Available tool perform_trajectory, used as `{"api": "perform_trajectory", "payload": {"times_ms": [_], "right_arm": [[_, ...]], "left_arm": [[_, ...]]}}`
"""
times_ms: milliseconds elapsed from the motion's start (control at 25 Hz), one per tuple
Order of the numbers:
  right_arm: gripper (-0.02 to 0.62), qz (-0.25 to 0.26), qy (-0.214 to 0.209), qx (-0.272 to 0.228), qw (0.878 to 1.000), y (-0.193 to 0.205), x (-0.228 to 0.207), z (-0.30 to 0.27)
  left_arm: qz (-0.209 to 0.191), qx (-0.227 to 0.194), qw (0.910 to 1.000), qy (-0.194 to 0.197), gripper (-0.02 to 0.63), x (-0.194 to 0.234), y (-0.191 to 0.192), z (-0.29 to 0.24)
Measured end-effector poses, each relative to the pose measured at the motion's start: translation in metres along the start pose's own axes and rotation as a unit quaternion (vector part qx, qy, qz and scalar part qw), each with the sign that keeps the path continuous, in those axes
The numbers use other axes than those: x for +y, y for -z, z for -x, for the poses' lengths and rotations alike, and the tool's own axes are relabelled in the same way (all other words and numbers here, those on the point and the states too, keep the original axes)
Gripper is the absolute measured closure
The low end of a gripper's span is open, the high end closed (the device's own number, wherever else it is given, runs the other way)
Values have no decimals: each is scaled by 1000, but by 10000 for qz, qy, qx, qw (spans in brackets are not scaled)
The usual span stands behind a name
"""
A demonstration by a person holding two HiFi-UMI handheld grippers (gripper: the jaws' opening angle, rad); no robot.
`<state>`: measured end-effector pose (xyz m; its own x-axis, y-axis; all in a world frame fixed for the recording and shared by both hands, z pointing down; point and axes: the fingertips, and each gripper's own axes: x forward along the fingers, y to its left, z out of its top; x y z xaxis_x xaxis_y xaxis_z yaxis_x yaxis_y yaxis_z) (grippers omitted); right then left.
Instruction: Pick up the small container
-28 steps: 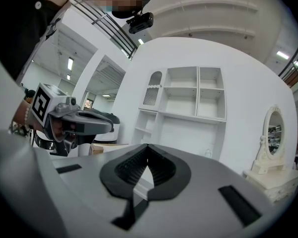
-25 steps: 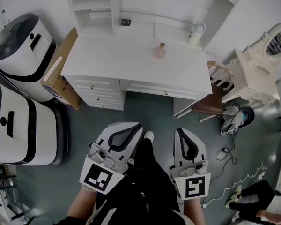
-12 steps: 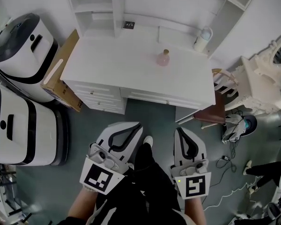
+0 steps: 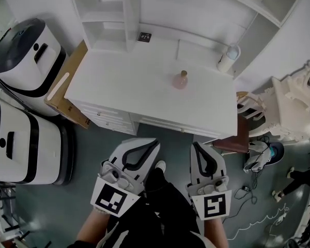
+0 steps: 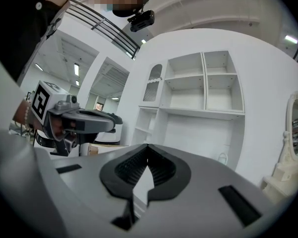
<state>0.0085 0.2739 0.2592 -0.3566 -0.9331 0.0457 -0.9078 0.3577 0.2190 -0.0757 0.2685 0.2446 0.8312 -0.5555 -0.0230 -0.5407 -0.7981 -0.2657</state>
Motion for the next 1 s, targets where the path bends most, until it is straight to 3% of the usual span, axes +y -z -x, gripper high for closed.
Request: {"api": "perform_trajectory", "payload": {"times_ms": [680,1000], "right_arm": [[594,31,-512,-233,9984,8,-79,-66],[594,14,-548,-206,9983,18,-101,-77]], "left_arm": [[-40,123,9982,-586,604,42,8,-83],[-40,163,9977,-658,604,49,14,-108]]}}
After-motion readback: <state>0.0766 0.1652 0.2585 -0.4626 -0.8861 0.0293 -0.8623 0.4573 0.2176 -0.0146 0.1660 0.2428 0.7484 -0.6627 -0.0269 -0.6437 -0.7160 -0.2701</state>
